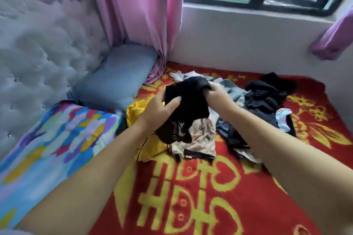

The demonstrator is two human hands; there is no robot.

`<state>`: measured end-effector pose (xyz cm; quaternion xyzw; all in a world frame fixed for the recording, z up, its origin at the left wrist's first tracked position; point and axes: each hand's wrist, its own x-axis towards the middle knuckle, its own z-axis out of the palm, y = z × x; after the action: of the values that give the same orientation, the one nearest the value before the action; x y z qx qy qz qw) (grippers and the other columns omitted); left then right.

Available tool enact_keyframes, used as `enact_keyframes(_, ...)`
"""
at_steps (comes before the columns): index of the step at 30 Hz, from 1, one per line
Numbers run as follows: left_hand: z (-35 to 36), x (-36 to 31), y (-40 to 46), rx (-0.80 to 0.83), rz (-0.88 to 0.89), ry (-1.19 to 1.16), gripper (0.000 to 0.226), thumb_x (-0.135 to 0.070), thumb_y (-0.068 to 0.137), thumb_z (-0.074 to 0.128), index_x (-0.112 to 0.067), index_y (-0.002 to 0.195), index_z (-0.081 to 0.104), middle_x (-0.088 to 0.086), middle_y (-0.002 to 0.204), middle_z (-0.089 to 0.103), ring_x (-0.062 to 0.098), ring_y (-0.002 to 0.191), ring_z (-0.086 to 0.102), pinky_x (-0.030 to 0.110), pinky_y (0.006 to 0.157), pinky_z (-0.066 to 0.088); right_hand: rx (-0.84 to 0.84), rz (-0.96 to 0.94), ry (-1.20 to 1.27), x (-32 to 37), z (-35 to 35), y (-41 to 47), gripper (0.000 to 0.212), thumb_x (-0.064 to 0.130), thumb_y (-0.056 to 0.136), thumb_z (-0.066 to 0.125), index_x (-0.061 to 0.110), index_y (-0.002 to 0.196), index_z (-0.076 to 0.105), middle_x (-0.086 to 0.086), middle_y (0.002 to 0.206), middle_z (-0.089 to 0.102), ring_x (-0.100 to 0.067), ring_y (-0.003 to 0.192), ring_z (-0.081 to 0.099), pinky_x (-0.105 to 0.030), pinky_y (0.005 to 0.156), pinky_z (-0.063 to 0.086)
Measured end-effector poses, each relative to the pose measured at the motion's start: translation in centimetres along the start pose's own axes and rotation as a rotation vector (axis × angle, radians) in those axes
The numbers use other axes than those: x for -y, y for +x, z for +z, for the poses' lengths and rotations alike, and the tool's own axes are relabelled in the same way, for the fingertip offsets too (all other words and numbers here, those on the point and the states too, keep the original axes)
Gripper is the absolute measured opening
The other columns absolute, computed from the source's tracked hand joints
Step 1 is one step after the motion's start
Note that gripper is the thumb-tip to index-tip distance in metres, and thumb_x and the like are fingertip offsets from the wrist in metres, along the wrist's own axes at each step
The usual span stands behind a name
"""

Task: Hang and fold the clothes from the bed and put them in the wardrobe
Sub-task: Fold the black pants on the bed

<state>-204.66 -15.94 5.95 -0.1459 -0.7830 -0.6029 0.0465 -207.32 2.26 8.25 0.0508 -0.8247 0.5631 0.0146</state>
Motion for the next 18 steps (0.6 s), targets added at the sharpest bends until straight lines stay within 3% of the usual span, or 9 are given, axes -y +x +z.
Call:
enact_keyframes(2, -1.4, 0.8, -0.4, 0.063, -0.100, 0.127, 0.064, -0.057, 0.072, 0.061, -0.033, 0.130, 0.045, -0.014, 0.109, 0.060, -0.003, 0.102, 0.056, 0.015, 0.086, 0.042, -0.087, 0.025, 0.146, 4.0, -2.8, -0.5, 0.034, -0.002, 0.095, 0.039, 0.014, 0.071, 0.057, 0.002, 0.067, 0.058, -0.004, 0.062, 0.055, -0.020, 0.058, 0.044)
enact_keyframes(4, -1.4, 2.7, -1.3, 0.218, -0.210, 0.347, 0.091, -0.058, 0.073, 0.067, -0.028, 0.148, 0.025, 0.000, 0.140, 0.043, 0.013, 0.132, 0.038, 0.030, 0.107, 0.032, -0.145, 0.070, 0.396, 7.0, -5.3, -1.4, 0.027, 0.007, 0.100, 0.039, 0.009, 0.080, 0.056, -0.004, 0.071, 0.059, -0.012, 0.063, 0.057, -0.024, 0.058, 0.047)
enact_keyframes(6, 0.4, 3.8, -2.5, 0.394, -0.231, 0.493, 0.102, -0.053, 0.076, 0.072, -0.027, 0.153, 0.009, 0.002, 0.156, 0.019, 0.017, 0.144, 0.017, 0.037, 0.116, 0.019, -0.139, 0.106, 0.612, 9.7, -7.3, -2.8, 0.026, 0.013, 0.102, 0.036, 0.008, 0.086, 0.055, -0.007, 0.074, 0.060, -0.015, 0.066, 0.058, -0.026, 0.061, 0.048)
enact_keyframes(8, 3.4, 3.9, -3.6, 0.493, -0.150, 0.488, 0.104, -0.050, 0.073, 0.075, -0.025, 0.152, 0.013, -0.001, 0.156, 0.019, 0.015, 0.144, 0.017, 0.039, 0.117, 0.020, -0.117, 0.102, 0.719, 11.8, -8.9, -4.2, 0.031, 0.013, 0.102, 0.031, 0.007, 0.081, 0.053, -0.004, 0.062, 0.063, -0.014, 0.063, 0.059, -0.023, 0.058, 0.050)
enact_keyframes(10, 6.9, 3.7, -4.5, 0.548, -0.105, 0.415, 0.087, -0.039, 0.072, 0.076, -0.022, 0.146, 0.031, -0.002, 0.144, 0.041, 0.017, 0.134, 0.036, 0.035, 0.108, 0.033, -0.173, 0.081, 0.729, 13.8, -10.3, -5.2, 0.033, 0.010, 0.102, 0.028, 0.010, 0.077, 0.049, 0.003, 0.047, 0.060, -0.010, 0.053, 0.058, -0.020, 0.051, 0.048)
enact_keyframes(12, 9.6, 3.8, -5.0, 0.522, -0.111, 0.425, 0.048, -0.025, 0.084, 0.067, -0.017, 0.128, 0.050, 0.005, 0.124, 0.059, 0.023, 0.118, 0.054, 0.031, 0.090, 0.044, -0.289, 0.036, 0.741, 14.9, -12.3, -5.8, 0.033, 0.008, 0.103, 0.028, 0.011, 0.077, 0.049, 0.003, 0.044, 0.058, -0.009, 0.044, 0.057, -0.019, 0.045, 0.047)
enact_keyframes(14, 10.5, 3.6, -4.7, 0.425, -0.157, 0.447, 0.016, -0.022, 0.094, 0.056, -0.009, 0.101, 0.061, 0.012, 0.098, 0.066, 0.029, 0.096, 0.061, 0.029, 0.068, 0.039, -0.351, -0.024, 0.850, 15.4, -15.0, -6.9, 0.033, 0.009, 0.101, 0.030, 0.009, 0.076, 0.051, -0.002, 0.050, 0.059, -0.015, 0.046, 0.058, -0.021, 0.047, 0.048)
enact_keyframes(16, 9.9, 2.2, -4.2, 0.322, -0.171, 0.370, 0.023, -0.023, 0.096, 0.055, -0.014, 0.075, 0.057, 0.000, 0.070, 0.059, 0.022, 0.071, 0.056, 0.018, 0.053, 0.032, -0.329, -0.124, 1.011, 14.5, -18.4, -8.2, 0.033, 0.012, 0.101, 0.028, 0.007, 0.079, 0.051, -0.004, 0.052, 0.060, -0.016, 0.046, 0.060, -0.020, 0.047, 0.049)
enact_keyframes(18, 8.5, -0.6, -3.5, 0.273, -0.147, 0.266, 0.031, -0.023, 0.096, 0.056, -0.023, 0.066, 0.050, -0.015, 0.055, 0.048, 0.004, 0.054, 0.048, 0.012, 0.049, 0.031, -0.437, -0.137, 1.039, 12.6, -22.3, -9.2, 0.029, 0.013, 0.103, 0.026, 0.007, 0.089, 0.051, 0.001, 0.053, 0.062, -0.008, 0.043, 0.059, -0.016, 0.042, 0.046)
